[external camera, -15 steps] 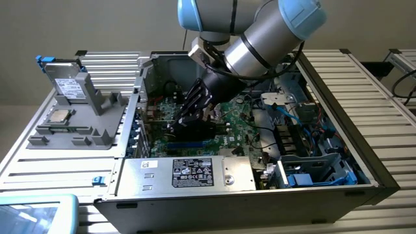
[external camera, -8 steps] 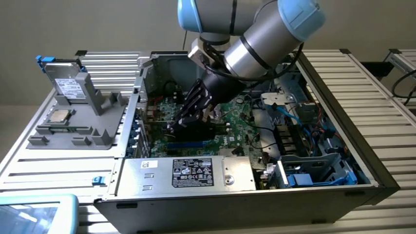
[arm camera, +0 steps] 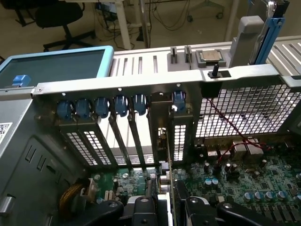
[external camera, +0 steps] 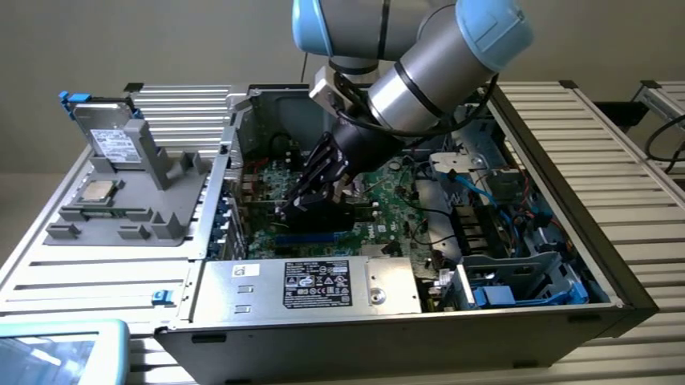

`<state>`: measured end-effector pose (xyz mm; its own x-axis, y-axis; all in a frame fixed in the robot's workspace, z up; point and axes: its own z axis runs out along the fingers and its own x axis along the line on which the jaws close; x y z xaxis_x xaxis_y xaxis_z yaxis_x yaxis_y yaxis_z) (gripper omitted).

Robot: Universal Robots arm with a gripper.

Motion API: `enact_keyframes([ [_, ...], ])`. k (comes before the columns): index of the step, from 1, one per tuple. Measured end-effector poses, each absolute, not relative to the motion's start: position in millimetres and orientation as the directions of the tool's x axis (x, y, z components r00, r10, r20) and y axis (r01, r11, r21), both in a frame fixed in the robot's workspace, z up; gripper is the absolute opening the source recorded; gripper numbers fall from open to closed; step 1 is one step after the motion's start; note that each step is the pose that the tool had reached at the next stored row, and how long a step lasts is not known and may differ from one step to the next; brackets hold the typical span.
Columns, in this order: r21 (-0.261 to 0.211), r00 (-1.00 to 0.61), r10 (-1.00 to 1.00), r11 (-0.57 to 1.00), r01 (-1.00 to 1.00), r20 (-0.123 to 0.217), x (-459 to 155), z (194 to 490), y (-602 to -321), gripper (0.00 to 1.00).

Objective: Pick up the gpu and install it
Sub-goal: 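Insert the gpu into the slot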

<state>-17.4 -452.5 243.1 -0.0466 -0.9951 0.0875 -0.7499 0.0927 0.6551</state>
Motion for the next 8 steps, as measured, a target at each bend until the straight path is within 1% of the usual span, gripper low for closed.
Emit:
enact_keyframes([
  [8, 0.654, -0.047, -0.995, 0.092, -0.75, 0.087, -16.7, 242.9, -452.4, 0.28],
])
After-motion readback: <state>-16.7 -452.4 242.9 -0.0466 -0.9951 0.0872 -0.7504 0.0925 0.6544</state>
